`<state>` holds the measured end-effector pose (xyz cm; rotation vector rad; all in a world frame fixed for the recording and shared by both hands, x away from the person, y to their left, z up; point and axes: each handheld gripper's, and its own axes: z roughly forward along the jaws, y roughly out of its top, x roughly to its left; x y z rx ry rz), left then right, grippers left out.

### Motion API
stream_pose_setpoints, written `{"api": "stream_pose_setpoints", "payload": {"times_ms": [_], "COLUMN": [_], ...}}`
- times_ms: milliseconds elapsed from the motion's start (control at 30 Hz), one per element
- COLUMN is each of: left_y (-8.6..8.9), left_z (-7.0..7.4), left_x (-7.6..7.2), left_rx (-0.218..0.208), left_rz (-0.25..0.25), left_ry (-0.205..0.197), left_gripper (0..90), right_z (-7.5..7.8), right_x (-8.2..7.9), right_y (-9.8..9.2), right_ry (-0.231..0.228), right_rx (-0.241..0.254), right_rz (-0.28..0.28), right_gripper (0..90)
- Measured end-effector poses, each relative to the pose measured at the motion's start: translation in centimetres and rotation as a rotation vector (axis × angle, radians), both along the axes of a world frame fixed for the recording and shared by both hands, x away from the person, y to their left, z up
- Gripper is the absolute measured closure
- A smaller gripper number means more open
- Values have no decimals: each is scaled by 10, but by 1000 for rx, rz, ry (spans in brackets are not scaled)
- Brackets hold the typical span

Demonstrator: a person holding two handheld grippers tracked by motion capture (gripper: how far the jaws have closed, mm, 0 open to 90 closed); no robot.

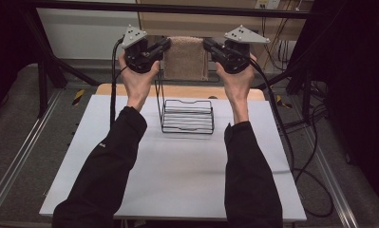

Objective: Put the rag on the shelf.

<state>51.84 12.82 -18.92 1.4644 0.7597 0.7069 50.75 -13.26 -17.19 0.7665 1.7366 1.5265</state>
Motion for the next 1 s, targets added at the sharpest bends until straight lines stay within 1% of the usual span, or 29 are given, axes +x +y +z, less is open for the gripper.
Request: {"api": "stream_pose_setpoints", "payload": {"times_ms": [167, 333, 500, 533, 667, 800, 1000], "left_y": [-1, 0, 0, 0, 1, 3, 5], "left_z": [-8, -16, -23, -24, -33, -40, -45], "left_x": [-1, -8, -14, -14, -17, -20, -24], "left_rx": [10, 21, 26, 33, 30, 27, 42], "left_rz": [-15, -37, -53, -55, -66, -73, -80], "left_ry": [12, 16, 18, 22, 29, 38, 45], "left_gripper": [850, 850, 849, 849, 849, 848, 847], "right_z": [-9, -18, -24, -25, -31, -36, -40], "right_x": [0, -4, -7, -8, -10, -13, -18], "right_y": [-3, -7, -9, -10, -11, -10, -9], "right_ry": [23, 43, 50, 53, 61, 59, 62], "right_rx": [-9, -15, -22, -25, -34, -49, -63], "right_rz": [5, 18, 28, 29, 36, 44, 53], "right_gripper": [865, 864, 864, 864, 864, 864, 863]}}
